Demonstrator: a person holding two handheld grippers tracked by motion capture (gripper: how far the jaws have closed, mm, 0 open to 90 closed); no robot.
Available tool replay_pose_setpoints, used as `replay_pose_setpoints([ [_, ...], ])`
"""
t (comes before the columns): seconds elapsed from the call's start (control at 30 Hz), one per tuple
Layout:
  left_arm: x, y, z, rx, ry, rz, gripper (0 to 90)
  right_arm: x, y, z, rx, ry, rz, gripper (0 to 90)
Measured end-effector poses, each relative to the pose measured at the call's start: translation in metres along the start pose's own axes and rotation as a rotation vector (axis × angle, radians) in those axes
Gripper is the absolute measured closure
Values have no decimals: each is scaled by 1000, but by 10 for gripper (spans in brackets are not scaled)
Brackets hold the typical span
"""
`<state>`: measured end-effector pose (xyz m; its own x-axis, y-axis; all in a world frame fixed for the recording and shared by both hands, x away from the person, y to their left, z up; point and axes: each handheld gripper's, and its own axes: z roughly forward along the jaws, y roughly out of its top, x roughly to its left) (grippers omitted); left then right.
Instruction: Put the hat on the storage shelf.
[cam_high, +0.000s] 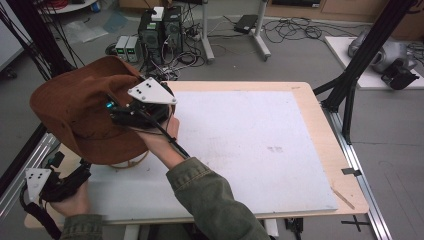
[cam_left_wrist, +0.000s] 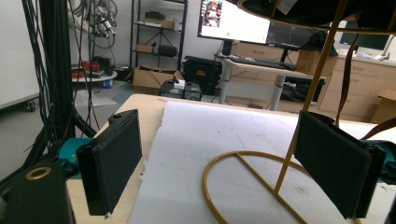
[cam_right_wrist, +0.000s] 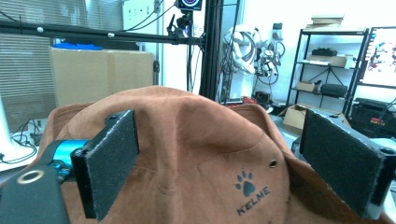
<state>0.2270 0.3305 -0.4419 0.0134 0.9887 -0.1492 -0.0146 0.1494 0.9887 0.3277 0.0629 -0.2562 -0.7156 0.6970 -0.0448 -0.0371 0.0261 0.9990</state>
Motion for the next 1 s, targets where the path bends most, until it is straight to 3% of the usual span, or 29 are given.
replay_pose_setpoints([
  [0.47, 0, 0, 2, 5, 3, 12, 157, -33, 2, -32, 8, -69, -8, 104],
  [1.0, -4, 0, 3, 8, -11, 11, 157, -90, -18, -90, 33, -190, 24, 105],
])
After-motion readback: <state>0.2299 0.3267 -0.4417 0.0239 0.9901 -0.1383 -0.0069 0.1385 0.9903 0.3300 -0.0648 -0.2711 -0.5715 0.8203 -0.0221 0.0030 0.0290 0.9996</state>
